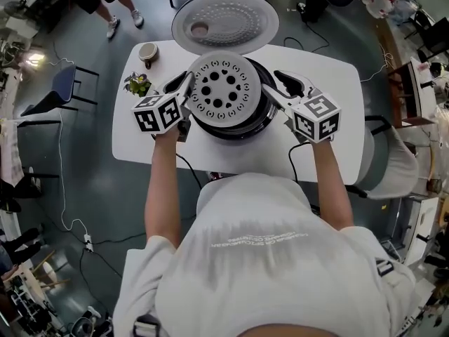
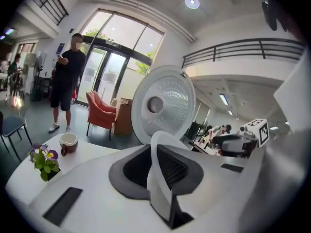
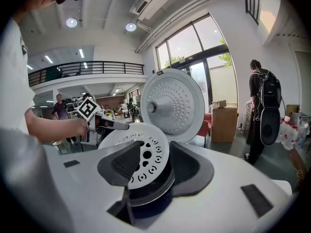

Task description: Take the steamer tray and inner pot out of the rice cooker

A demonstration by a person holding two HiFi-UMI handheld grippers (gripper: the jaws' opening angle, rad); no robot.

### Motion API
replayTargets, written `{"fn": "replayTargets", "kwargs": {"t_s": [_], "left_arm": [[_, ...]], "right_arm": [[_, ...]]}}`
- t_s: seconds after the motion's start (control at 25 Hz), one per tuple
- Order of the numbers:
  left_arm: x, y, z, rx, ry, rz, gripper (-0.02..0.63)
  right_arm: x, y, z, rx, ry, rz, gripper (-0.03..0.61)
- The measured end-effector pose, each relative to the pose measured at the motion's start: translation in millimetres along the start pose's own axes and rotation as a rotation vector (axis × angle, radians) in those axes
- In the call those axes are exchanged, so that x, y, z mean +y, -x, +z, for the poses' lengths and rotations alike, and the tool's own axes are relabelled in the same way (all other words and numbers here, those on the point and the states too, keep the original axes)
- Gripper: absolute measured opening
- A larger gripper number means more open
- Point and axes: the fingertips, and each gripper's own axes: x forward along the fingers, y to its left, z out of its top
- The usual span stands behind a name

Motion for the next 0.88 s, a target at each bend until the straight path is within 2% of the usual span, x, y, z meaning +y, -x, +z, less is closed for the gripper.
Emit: {"fn": "replayTargets", "kwargs": {"t_s": [0.2, 0.28, 0.6, 0.88], "left_arm": [[16, 25, 14, -0.085, 0.116, -0.013, 0.046], [26, 42, 14, -0.123, 0.153, 0.007, 0.046], [83, 134, 2, -0.294, 0.300, 0.155, 0.048], [159, 241, -40, -0.409, 0.426, 0.361, 0.048]], "right_arm": [[13, -14, 9, -0.011, 0.008, 0.033, 0.209], [23, -24, 14, -0.013, 0.020, 0.066, 0.209], [86, -78, 44, -0.007, 0.088, 0.241, 0.209], [169, -136, 45, 0.056, 0.137, 0.394, 0.209]]}}
